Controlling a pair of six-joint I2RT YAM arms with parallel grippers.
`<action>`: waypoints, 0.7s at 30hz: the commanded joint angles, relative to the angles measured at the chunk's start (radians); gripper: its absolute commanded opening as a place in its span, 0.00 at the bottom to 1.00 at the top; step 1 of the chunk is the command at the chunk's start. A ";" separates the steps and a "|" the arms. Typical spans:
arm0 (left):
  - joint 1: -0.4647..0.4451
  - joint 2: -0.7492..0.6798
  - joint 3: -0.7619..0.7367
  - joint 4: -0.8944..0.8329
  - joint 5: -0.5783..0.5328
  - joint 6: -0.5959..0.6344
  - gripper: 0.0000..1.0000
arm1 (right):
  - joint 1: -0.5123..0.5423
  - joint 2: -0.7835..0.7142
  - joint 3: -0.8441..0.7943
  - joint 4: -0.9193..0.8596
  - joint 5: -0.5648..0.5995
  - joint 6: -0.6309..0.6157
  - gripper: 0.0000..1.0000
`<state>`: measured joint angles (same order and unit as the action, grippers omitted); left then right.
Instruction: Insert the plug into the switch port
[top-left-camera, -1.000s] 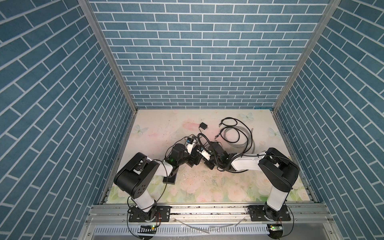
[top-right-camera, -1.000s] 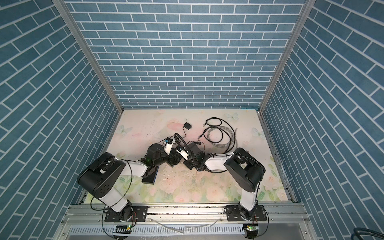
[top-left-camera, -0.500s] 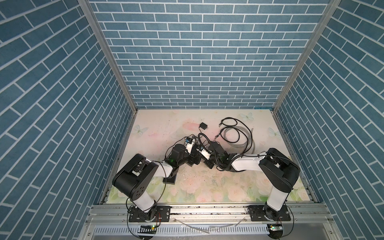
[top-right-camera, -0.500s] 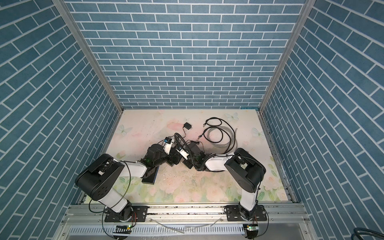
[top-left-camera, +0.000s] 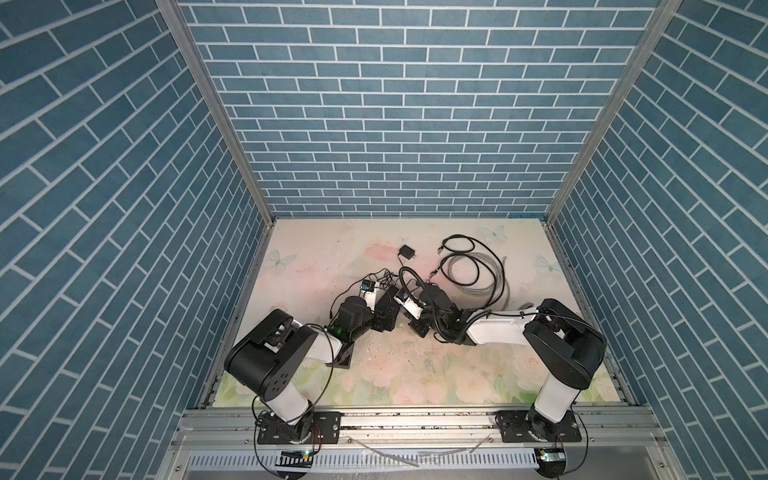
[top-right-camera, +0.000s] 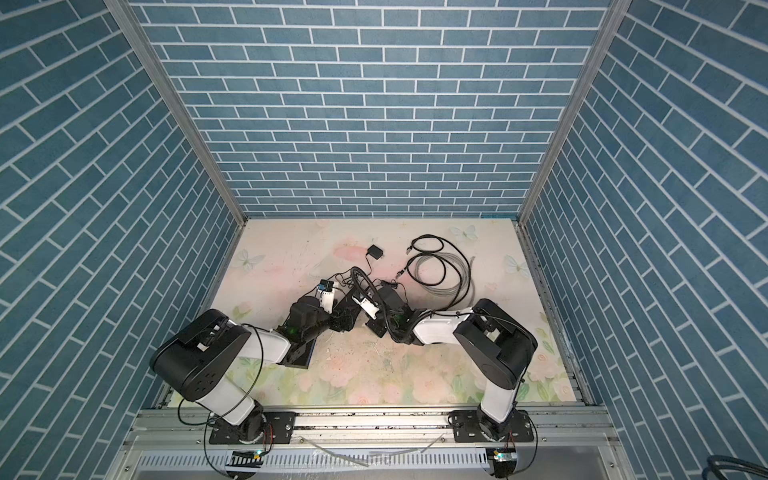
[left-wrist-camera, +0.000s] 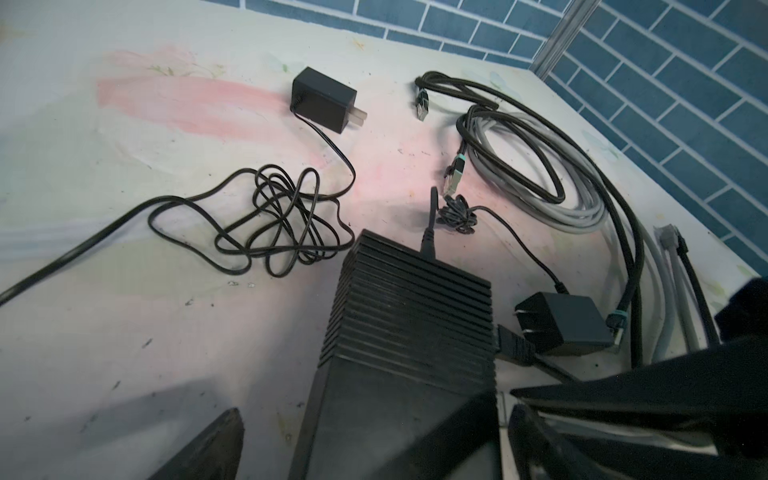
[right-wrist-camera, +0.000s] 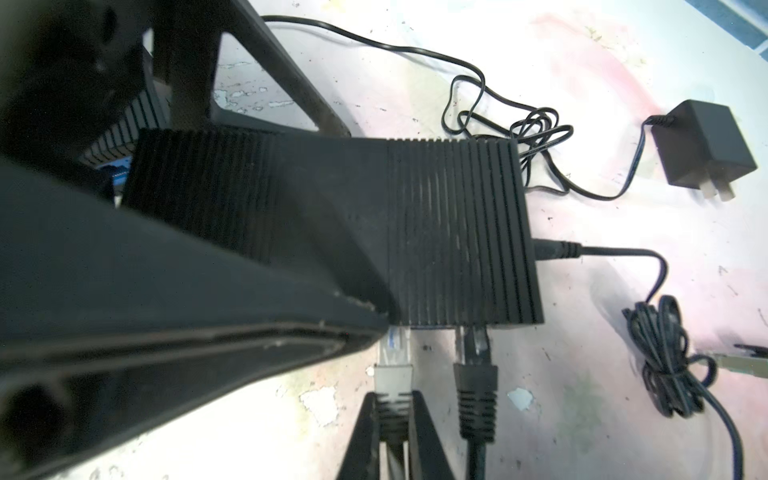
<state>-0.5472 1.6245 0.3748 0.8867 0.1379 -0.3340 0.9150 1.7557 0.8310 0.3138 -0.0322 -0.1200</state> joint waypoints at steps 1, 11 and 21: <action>0.007 -0.040 -0.007 0.057 -0.023 -0.014 1.00 | 0.003 -0.003 -0.013 0.009 -0.012 0.005 0.10; 0.007 -0.174 0.006 -0.073 -0.105 0.045 1.00 | 0.006 0.019 -0.004 -0.070 -0.050 0.014 0.17; 0.014 -0.228 0.061 -0.170 -0.141 0.080 1.00 | -0.008 -0.087 0.060 -0.207 -0.047 -0.012 0.31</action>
<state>-0.5407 1.4105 0.4149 0.7563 0.0185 -0.2672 0.9150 1.7496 0.8356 0.1596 -0.0677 -0.1131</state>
